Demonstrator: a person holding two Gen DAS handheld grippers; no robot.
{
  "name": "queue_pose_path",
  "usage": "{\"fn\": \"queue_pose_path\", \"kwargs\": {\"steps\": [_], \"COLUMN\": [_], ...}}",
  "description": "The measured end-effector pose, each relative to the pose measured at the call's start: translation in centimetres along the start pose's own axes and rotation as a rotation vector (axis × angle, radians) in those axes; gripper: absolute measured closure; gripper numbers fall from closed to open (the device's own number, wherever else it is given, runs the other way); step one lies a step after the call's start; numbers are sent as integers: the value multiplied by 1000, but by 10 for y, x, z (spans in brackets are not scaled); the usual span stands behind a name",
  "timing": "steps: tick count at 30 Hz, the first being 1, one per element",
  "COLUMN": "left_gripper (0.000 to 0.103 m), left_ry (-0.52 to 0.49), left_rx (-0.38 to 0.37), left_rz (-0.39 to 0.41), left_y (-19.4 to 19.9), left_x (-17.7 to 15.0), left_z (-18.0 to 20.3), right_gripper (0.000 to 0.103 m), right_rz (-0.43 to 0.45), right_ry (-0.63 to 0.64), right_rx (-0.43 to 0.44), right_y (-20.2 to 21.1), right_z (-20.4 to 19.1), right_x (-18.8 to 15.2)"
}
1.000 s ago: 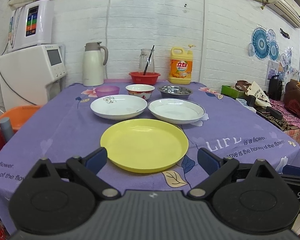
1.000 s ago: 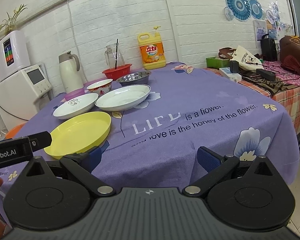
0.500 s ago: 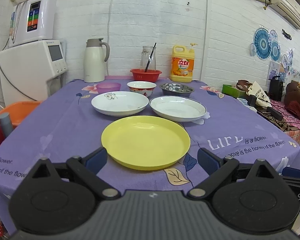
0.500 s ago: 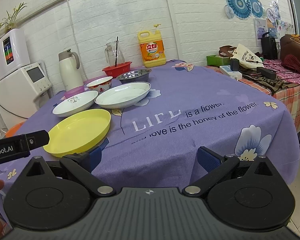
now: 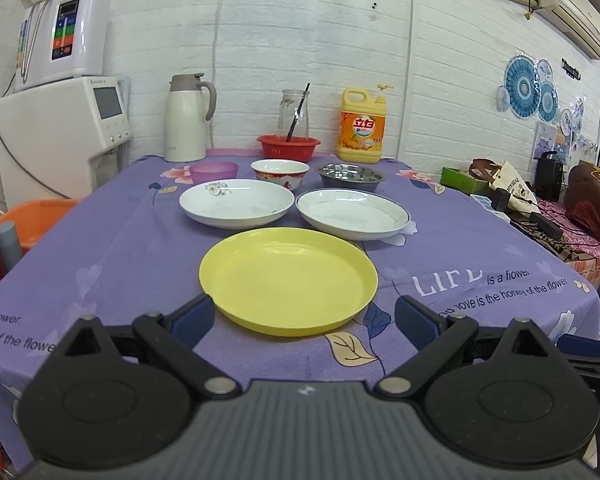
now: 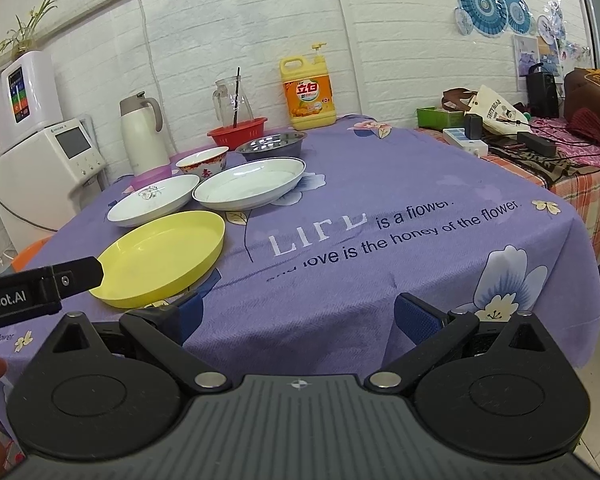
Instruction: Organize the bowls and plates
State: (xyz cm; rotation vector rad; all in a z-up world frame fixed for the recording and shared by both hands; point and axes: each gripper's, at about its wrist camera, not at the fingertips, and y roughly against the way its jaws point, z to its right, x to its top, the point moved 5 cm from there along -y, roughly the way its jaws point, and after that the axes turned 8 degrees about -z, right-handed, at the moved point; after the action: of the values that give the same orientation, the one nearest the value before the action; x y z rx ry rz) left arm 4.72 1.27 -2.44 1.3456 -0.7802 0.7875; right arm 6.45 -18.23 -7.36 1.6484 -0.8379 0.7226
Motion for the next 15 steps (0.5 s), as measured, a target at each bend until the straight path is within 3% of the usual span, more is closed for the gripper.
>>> {"fn": "queue_pose_path", "kwargs": {"steps": [15], "left_gripper": [7], "left_ry": [-13], "left_rx": [-20], "left_rz": [1], "left_y": [2], "left_x": [3], "left_z": [7], "right_gripper": [0], "right_rz": [-5], "right_ry": [4], "right_rx": [-2], "right_y": [-1], "right_z": [1], "right_x": [1]}}
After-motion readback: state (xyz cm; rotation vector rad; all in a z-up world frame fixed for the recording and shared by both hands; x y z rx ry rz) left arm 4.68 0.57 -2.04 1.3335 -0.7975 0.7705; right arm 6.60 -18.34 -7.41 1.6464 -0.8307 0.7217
